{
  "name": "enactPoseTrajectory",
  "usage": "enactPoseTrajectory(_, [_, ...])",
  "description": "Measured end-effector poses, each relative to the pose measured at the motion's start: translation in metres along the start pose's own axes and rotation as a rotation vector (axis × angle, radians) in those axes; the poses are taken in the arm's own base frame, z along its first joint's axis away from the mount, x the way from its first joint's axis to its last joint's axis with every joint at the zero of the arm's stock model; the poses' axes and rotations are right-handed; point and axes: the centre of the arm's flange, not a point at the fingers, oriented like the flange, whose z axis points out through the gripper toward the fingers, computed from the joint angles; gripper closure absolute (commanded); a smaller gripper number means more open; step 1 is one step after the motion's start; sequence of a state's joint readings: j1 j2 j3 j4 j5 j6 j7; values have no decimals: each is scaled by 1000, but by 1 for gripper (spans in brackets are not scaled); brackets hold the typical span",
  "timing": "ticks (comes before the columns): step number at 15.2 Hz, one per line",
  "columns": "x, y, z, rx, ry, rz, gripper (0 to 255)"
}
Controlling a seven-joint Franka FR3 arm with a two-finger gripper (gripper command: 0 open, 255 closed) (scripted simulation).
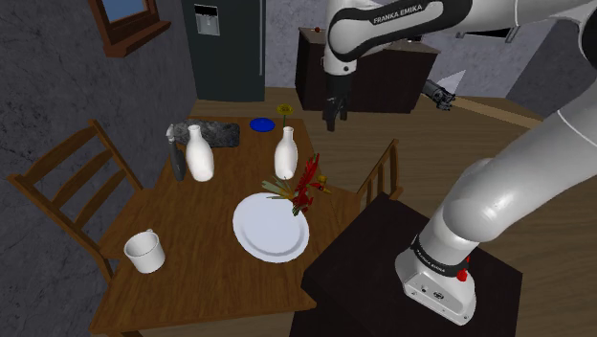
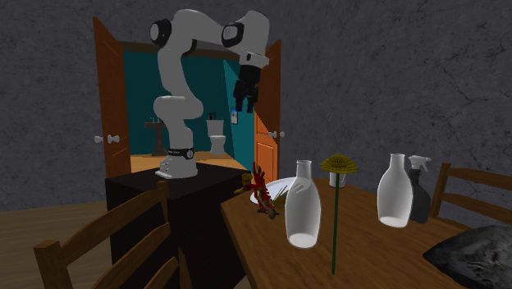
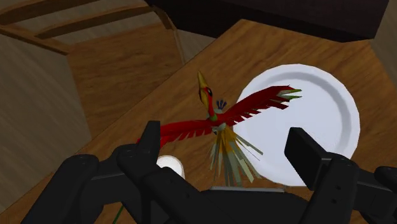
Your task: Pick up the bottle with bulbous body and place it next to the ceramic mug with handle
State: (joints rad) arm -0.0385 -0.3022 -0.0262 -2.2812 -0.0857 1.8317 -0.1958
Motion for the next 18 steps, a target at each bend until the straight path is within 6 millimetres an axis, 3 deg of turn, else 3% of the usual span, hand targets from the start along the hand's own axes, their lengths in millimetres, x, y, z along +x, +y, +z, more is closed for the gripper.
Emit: enactPoseTrajectory(18, [209, 68, 77, 28, 44, 1, 0])
